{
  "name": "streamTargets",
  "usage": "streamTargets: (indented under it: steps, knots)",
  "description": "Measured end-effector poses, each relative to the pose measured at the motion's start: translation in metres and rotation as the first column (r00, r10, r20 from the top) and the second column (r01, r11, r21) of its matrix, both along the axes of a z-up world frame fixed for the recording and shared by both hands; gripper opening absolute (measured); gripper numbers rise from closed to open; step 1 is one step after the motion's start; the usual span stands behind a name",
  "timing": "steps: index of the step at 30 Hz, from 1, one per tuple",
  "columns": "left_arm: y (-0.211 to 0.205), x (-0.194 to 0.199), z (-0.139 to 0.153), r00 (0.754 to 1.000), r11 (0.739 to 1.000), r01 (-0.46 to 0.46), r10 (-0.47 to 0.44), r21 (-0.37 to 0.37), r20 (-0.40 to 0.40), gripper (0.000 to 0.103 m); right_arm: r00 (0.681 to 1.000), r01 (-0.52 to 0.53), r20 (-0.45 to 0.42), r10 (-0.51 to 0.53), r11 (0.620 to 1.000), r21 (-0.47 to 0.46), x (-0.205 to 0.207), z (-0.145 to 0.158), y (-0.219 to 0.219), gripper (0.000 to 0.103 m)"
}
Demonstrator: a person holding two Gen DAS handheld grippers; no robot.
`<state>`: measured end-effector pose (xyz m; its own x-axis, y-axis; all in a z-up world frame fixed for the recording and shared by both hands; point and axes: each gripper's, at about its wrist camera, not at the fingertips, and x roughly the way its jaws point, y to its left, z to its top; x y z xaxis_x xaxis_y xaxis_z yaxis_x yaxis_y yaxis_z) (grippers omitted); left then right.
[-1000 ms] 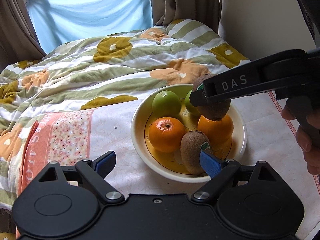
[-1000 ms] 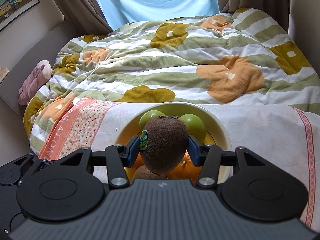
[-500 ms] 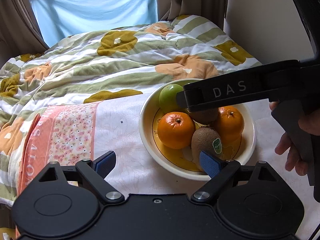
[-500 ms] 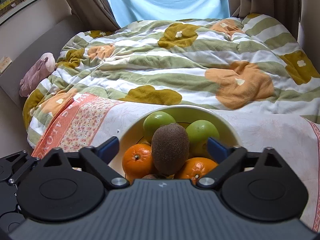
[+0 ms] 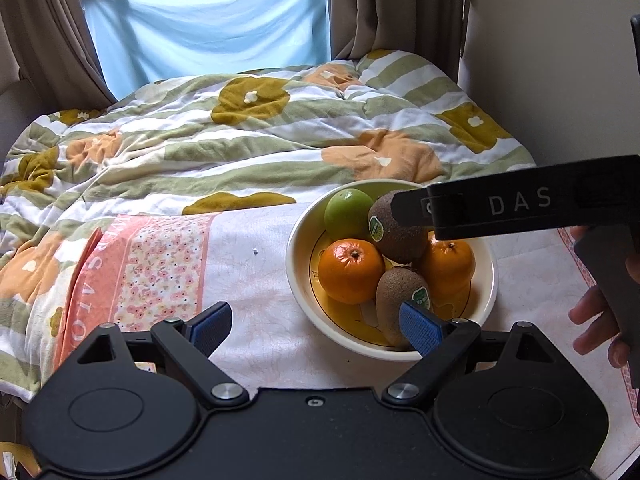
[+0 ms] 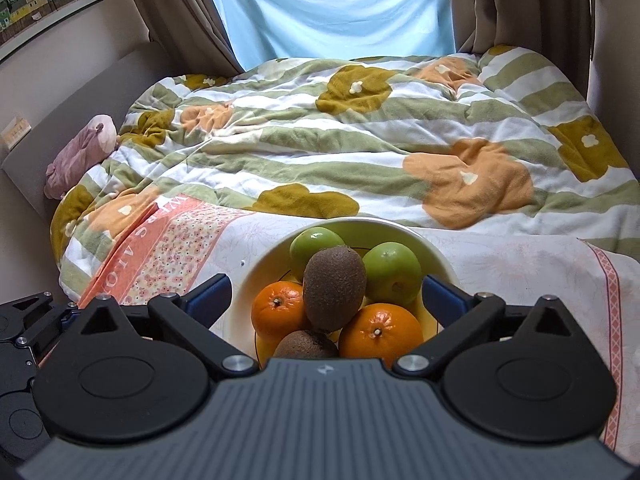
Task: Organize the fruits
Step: 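Withdraw both open tools from the bowl toward the red tomatoes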
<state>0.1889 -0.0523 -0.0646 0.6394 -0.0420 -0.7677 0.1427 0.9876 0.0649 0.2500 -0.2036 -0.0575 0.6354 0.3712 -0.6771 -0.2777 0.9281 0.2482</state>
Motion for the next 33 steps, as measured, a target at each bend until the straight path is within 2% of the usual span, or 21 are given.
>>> streamTargets:
  steps: [5, 10, 18, 23, 26, 29, 33]
  knots:
    - [0.002, -0.022, 0.024, 0.997, 1.000, -0.026, 0.027, -0.017, 0.070, 0.094, 0.999, -0.001, 0.043, 0.000, 1.000, 0.011, -0.024, 0.022, -0.009, 0.103]
    - [0.007, -0.049, 0.043, 0.989, 0.999, -0.053, 0.052, 0.002, 0.138, 0.099, 0.997, 0.003, 0.082, -0.006, 1.000, 0.030, -0.049, 0.038, -0.017, 0.103]
    - [0.036, -0.086, 0.060, 0.976, 0.997, -0.076, 0.077, -0.011, 0.203, 0.102, 0.992, 0.048, 0.118, -0.049, 0.999, 0.016, -0.096, 0.054, -0.024, 0.103]
    - [0.063, -0.101, 0.069, 0.978, 0.998, -0.042, 0.049, -0.041, 0.201, 0.102, 0.989, 0.115, 0.097, -0.115, 0.993, 0.014, -0.126, 0.057, -0.022, 0.103]
    - [0.075, -0.109, 0.070, 0.978, 1.000, 0.003, 0.003, -0.026, 0.207, 0.102, 0.981, 0.182, 0.068, -0.182, 0.983, 0.008, -0.145, 0.054, -0.017, 0.103]
    - [0.084, -0.116, 0.065, 0.981, 0.999, 0.049, -0.045, -0.018, 0.190, 0.102, 0.966, 0.257, 0.037, -0.256, 0.966, -0.007, -0.163, 0.048, -0.009, 0.103]
    - [0.096, -0.123, 0.050, 0.983, 0.993, 0.112, -0.107, -0.028, 0.149, 0.100, 0.953, 0.303, 0.015, -0.302, 0.952, -0.040, -0.183, 0.040, 0.007, 0.103]
